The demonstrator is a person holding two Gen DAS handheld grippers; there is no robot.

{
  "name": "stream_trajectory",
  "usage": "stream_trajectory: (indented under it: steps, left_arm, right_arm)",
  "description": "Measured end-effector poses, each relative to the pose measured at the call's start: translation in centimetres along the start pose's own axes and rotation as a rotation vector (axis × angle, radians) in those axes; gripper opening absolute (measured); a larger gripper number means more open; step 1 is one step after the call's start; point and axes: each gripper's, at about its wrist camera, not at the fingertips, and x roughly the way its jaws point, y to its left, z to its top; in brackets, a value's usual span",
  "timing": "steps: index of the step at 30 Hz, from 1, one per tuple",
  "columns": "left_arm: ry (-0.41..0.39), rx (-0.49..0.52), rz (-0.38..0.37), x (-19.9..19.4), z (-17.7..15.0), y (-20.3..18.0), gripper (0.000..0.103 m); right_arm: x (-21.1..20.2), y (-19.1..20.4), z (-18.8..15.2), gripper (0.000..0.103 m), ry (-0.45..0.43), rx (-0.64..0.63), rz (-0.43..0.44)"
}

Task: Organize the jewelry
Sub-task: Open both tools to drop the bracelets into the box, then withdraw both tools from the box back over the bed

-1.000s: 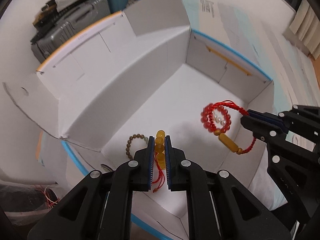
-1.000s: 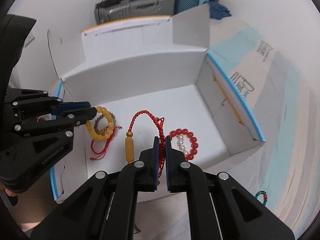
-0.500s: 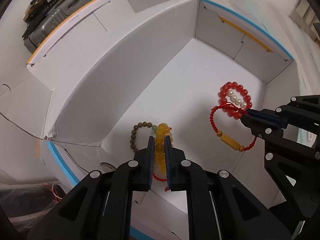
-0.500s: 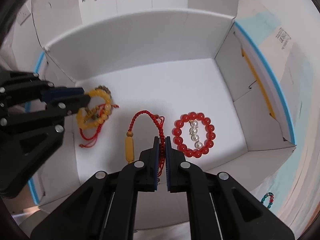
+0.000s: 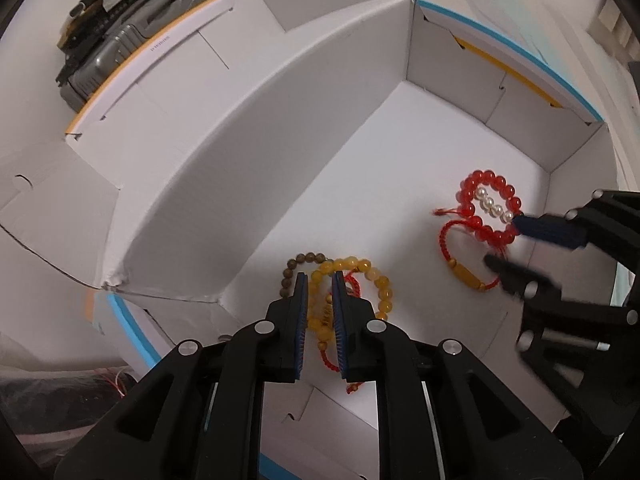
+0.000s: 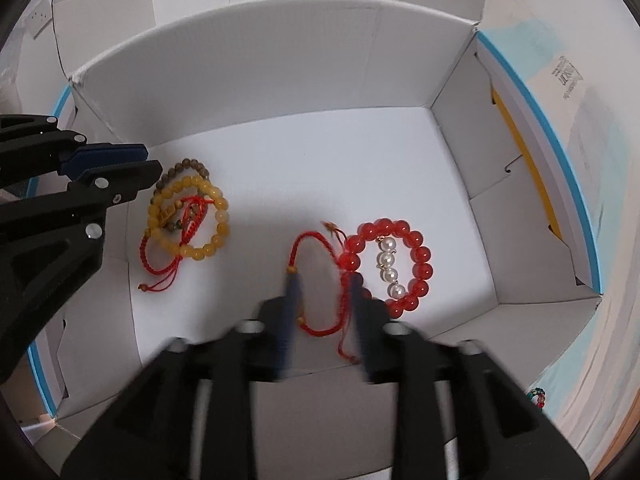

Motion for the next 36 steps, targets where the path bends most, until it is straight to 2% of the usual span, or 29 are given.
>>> stream_trajectory:
  steps: [2, 4, 6, 8, 10, 12, 14, 15, 18, 19, 21, 24, 26, 28, 36]
  left_arm:
    - [-0.014, -0.007, 0.011, -0.3, 0.1, 0.1, 0.026]
    - [-0.029, -0.021, 0.013, -0.7, 0.2, 0.3, 0.033]
    - [-0.05, -0.032, 0.018, -1.1, 0.3, 0.5, 0.041]
    - [-0.069, -0.045, 0.021, -1.6, 0.3, 0.6, 0.055]
    - [-0.09, -0.048, 0.035, -2.2, 0.4, 0.6, 0.065]
    - [-0.112, -0.045, 0.046, -2.7, 0.3, 0.4, 0.069]
    - [-0.127, -0.052, 0.048, -3.3, 0.3, 0.4, 0.079]
    - [-0.134, -0.055, 0.052, -3.5, 0.2, 0.3, 0.081]
    - [-0.153, -0.063, 0.053, -4.2, 0.1, 0.1, 0.087]
    - [-0.159, -0.066, 0.055, -4.5, 0.1, 0.1, 0.092]
    - [-0.171, -0.071, 0.073, -5.0, 0.0, 0.0, 0.095]
    - [-0.186, -0.082, 0.074, -5.7, 0.0, -0.2, 0.097]
    - [-0.193, -0.088, 0.063, -6.2, 0.0, -0.5, 0.097]
    - [-0.205, -0.09, 0.057, -6.6, 0.0, -0.7, 0.097]
    - [-0.249, -0.114, 0.029, -8.5, 0.1, -1.8, 0.097]
  right_arm:
    - [-0.4, -0.1, 0.0, 0.045, -0.019, 0.007, -0.003]
    - [-0.9, -0.2, 0.0, 0.057, -0.036, 0.011, -0.01]
    - [-1.3, -0.2, -0.1, 0.059, -0.052, 0.015, -0.006]
    - [-1.7, -0.1, -0.3, 0.064, -0.068, 0.016, -0.013]
    - [-2.2, 0.0, -0.5, 0.066, -0.084, 0.018, -0.014]
    - [-2.7, 0.1, -0.7, 0.068, -0.094, 0.019, -0.011]
    - [-3.6, 0.3, -0.9, 0.073, -0.11, 0.016, -0.016]
    - [-4.2, 0.3, -0.8, 0.075, -0.118, 0.015, -0.019]
    - [-4.7, -0.2, -0.9, 0.077, -0.139, 0.019, -0.021]
    - [-5.0, -0.2, -0.9, 0.077, -0.146, 0.021, -0.022]
    - [-5.5, -0.3, -1.1, 0.077, -0.155, 0.024, -0.025]
    - [-6.1, -0.4, -1.5, 0.089, -0.169, 0.028, -0.022]
    - [-6.6, -0.6, -1.8, 0.089, -0.178, 0.034, -0.02]
    - [-7.1, -0.7, -2.1, 0.095, -0.185, 0.038, -0.019]
    - [-9.2, -1.8, -3.4, 0.096, -0.225, 0.069, -0.032]
